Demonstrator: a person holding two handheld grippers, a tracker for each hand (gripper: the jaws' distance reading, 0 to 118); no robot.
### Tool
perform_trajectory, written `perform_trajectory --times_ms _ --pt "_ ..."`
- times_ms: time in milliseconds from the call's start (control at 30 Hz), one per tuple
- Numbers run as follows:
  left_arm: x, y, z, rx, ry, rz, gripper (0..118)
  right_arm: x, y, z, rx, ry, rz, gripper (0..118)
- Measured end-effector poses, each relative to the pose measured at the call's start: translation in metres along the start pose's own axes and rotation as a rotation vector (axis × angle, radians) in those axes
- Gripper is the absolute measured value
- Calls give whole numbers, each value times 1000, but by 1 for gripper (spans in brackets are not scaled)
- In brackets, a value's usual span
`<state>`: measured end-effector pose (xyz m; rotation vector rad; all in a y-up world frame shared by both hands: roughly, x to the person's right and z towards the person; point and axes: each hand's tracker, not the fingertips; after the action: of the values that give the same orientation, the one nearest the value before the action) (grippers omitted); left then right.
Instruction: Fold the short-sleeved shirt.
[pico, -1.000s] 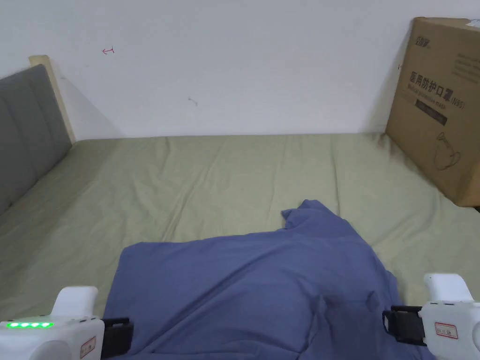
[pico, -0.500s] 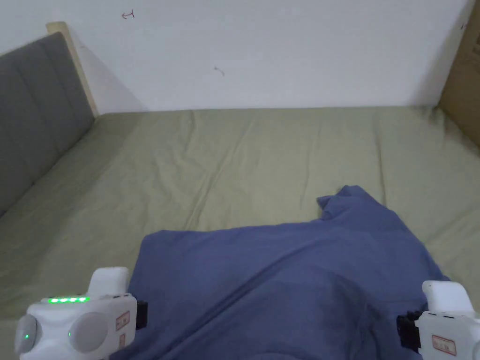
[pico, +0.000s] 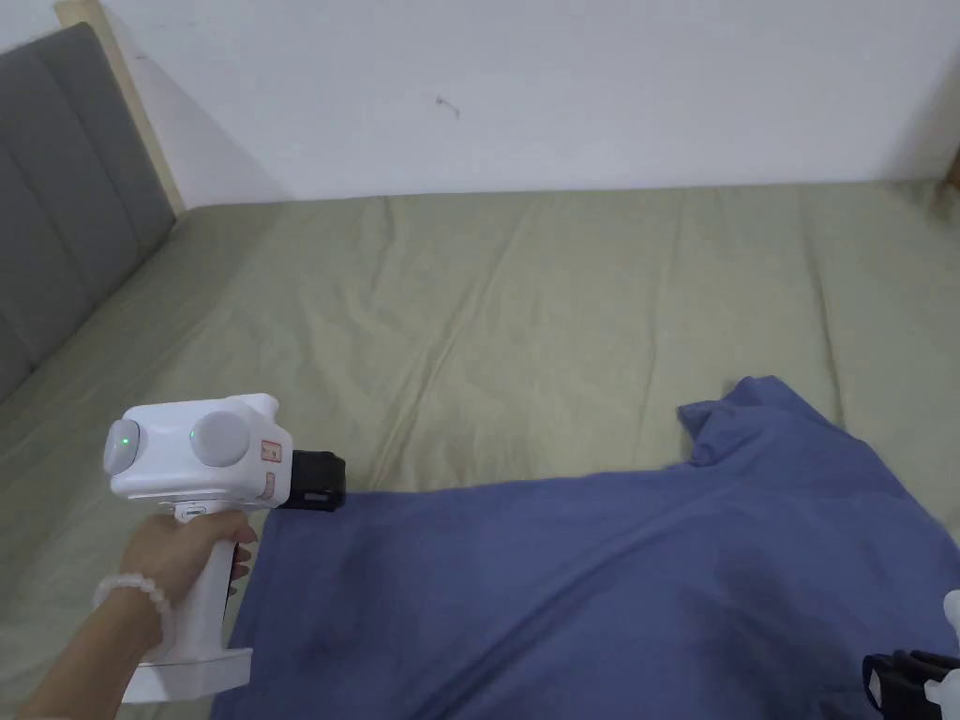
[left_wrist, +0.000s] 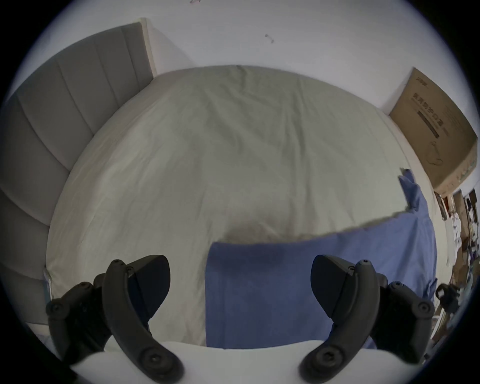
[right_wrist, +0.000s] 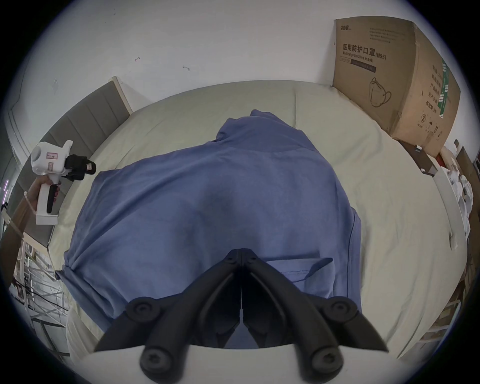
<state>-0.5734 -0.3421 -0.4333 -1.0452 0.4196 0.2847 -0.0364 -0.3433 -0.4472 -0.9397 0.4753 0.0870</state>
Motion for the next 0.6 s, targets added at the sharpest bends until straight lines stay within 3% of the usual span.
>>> perform_trajectory --times_ms 100,167,300,333,433,500,600 --pt "-5 -4 -21 -54 -3 36 105 3 -3 -4 -16 -2 -9 0" --pt "-4 -11 -32 -77 6 42 82 5 -5 -6 -26 -7 -10 0" --pt "5 -17 -24 -28 24 50 75 6 -7 -7 -33 -3 -30 0" --pt "5 -16 -20 -24 38 31 66 6 -7 -7 -33 1 -31 0" --pt "15 -13 -8 -18 44 -55 5 4 -6 -6 -34 2 -19 0" --pt "11 -6 -9 -35 34 -51 3 7 -4 -4 -33 -1 -18 0" --pt "10 -6 -6 -31 33 -49 3 18 7 -1 -20 29 -78 0"
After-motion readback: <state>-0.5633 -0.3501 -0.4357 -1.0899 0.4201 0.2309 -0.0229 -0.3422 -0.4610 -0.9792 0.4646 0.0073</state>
